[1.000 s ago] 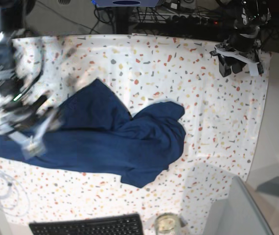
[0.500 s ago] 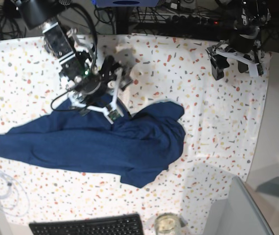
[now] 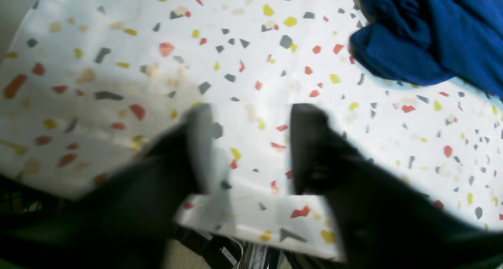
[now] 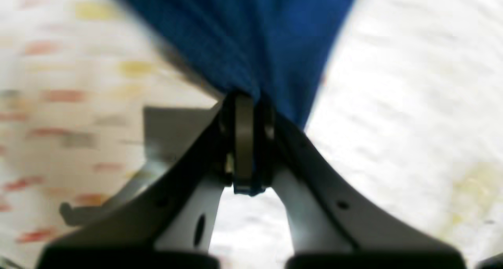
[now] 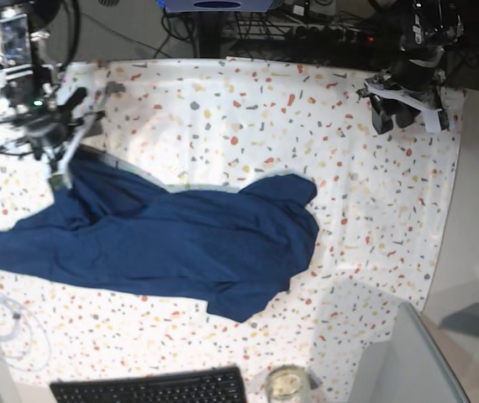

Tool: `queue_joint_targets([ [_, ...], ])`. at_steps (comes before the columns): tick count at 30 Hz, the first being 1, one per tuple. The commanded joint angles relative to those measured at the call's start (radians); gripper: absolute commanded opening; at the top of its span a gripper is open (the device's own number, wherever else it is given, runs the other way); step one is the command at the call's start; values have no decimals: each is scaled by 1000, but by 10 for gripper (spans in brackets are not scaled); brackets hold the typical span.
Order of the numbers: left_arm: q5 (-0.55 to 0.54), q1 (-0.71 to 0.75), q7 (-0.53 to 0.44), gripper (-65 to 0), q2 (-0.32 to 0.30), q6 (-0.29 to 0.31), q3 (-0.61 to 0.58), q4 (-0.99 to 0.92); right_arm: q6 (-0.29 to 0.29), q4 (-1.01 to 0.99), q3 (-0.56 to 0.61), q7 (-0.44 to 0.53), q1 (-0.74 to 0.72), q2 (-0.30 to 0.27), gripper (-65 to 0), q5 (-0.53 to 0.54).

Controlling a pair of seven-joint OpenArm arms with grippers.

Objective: Layout the t-shirt on the table in an organized manner, then fold the t-shirt properly
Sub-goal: 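Regrasp the t-shirt with the right gripper and pull it outward, then grasp the t-shirt with both grippers and lift it off the table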

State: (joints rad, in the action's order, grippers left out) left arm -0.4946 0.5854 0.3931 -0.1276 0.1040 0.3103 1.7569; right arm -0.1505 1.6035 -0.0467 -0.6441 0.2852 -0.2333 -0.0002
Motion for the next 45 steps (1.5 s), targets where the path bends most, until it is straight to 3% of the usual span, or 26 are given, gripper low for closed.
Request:
queue_joint_targets([
  [1, -6, -15, -19, -471, -7, 9, -20, 15, -1, 41, -37, 19, 15, -13, -650, 1],
  [5, -6, -71, -19, -573, -11, 9, -109, 13, -57, 96, -226, 17, 47, -15, -650, -1],
  [10, -6, -124, -19, -624, -19, 7, -167, 13, -87, 79, -448, 7, 30, -11, -650, -4],
  [16, -6, -127, -19, -634, -43, 7, -161, -7, -88, 33, -528, -27, -1, -16, -650, -4],
  [20, -6, -126, -19, -634, -51, 7, -161, -55, -90, 36, -491, -53, -1, -4, -638, -4],
  [22, -6, -123, -19, -634, -57, 7, -161, -70, -91, 50, -417, -99, 9, -5, -546, -4],
  [26, -6, -107, -19, -637, -70, 7, -101, -104, -91, 156, -335, -112, 70, 1, -299, -4],
  [28, -8, -94, -19, -650, -68, 7, -17, -125, -93, 237, -290, -110, 92, 8, -248, 1],
  [31, -8, -78, -19, -650, -70, 7, 80, -142, -93, 304, -186, -110, 76, 33, -248, 1],
  [34, -8, -74, -19, -650, -71, 9, 96, -124, -93, 309, -41, -118, 13, 38, -248, -2],
  [37, -6, -83, -18, -650, -73, 9, 16, -62, -82, 309, 77, -118, -17, 41, -248, -4],
  [40, -6, -155, -18, -650, -74, 7, -93, -7, -76, 306, 69, -118, -24, 64, -260, -4],
  [42, -6, -261, -18, -650, -76, 6, -188, -21, -45, 294, 6, -118, -19, 68, -341, -4],
  [45, -6, -474, -18, -650, -77, -45, -380, -139, -13, 242, -95, -118, -22, 68, -564, -4],
])
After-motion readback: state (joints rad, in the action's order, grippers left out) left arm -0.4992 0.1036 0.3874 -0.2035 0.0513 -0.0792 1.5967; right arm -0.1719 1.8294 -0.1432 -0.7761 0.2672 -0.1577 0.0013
